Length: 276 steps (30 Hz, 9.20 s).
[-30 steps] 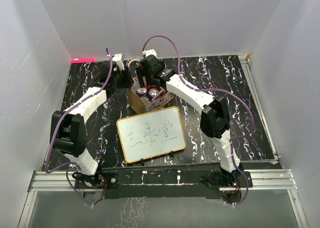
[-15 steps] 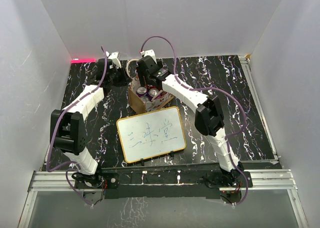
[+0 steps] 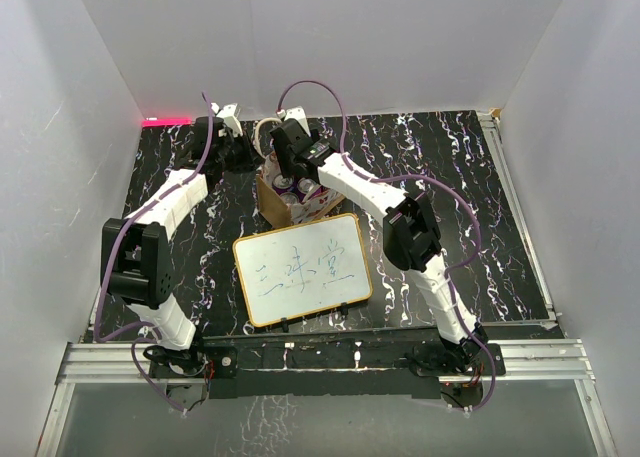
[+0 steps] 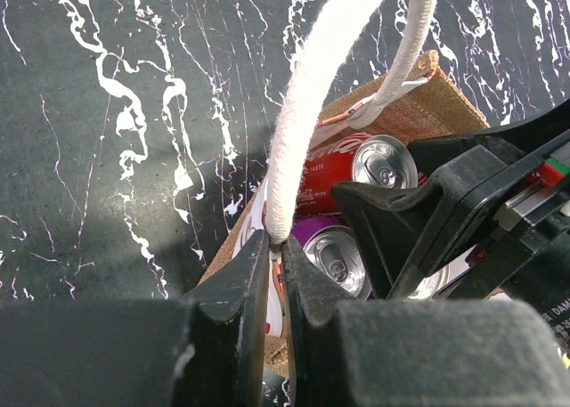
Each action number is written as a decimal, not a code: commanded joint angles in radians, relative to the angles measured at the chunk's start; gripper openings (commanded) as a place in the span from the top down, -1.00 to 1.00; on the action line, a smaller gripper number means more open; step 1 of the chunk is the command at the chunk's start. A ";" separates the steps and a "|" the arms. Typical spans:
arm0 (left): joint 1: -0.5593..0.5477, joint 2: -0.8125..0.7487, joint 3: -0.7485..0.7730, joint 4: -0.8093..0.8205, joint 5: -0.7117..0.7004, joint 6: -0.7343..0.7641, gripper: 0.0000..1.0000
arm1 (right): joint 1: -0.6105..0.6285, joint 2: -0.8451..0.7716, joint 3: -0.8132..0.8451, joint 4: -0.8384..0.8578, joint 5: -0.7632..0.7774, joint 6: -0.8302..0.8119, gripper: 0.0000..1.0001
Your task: Take the beverage out of the canvas bag
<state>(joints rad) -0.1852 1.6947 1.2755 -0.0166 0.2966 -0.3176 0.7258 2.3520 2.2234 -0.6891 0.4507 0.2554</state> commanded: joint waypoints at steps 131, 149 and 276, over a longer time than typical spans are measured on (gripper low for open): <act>0.029 0.018 0.033 -0.006 0.055 -0.031 0.88 | -0.010 -0.434 -0.108 0.349 -0.150 -0.208 0.80; 0.029 0.012 0.033 -0.008 0.058 -0.031 0.88 | -0.212 -0.853 -0.616 0.434 0.112 -0.091 0.85; 0.058 -0.113 -0.080 -0.004 0.086 -0.024 1.00 | 0.072 -0.159 -0.169 0.065 -0.357 -0.187 -0.85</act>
<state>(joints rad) -0.1528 1.6344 1.2076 -0.0105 0.3580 -0.3294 0.7929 2.1666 2.0563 -0.6968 0.1211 0.1154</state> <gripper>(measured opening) 0.040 0.910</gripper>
